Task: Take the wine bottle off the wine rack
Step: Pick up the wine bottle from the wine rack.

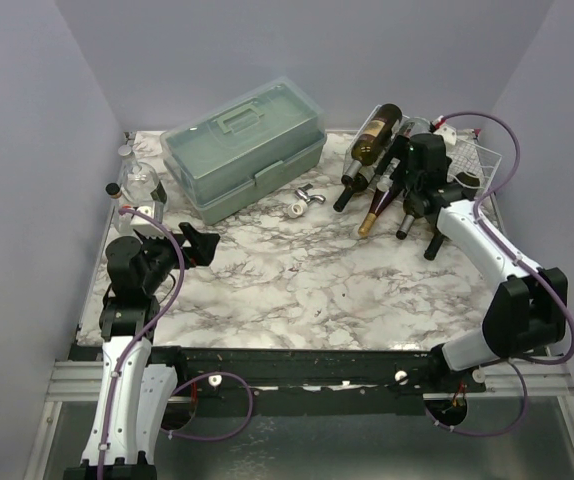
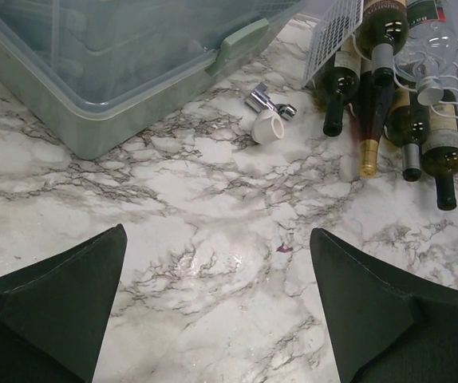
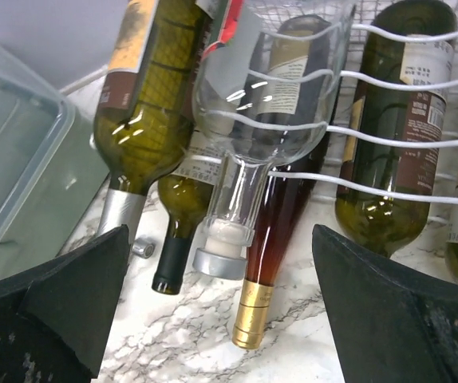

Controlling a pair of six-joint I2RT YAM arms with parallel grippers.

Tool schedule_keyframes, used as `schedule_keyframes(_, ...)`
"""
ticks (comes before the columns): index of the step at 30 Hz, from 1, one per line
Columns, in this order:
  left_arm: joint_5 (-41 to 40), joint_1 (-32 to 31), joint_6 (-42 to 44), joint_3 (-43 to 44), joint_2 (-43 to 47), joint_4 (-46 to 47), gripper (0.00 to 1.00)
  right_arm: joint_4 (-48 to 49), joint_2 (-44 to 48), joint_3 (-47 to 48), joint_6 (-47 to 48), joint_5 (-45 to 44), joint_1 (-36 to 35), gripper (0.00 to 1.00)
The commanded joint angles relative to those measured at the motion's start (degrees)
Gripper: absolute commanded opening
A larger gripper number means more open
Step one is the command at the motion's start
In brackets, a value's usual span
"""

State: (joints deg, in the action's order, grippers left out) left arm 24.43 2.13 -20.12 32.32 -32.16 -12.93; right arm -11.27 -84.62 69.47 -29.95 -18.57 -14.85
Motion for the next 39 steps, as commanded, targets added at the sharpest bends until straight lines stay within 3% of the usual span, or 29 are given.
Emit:
schedule_keyframes(1, 0.14, -0.11, 0.34, -0.52, -0.33, 0.01, 0.99, 2.37, -3.05, 1.16, -5.14, -5.86, -0.18, 1.00)
schedule_keyframes(8, 0.36, -0.12, 0.26, -0.41, -0.40, 0.01, 0.99, -6.83, -10.78, 9.16, -7.77, -5.58, -0.16, 0.97)
schedule_keyframes(25, -0.54, -0.16, 0.52, -0.69, 1.18, -0.08, 0.99, -10.17, -17.71, 13.04, -11.00, -8.44, -0.07, 0.63)
schedule_keyframes(39, -0.43, -0.12, 0.58, -0.73, 1.62, -0.15, 0.99, -10.93, -19.94, 14.98, -11.82, -8.46, 0.74, 0.58)
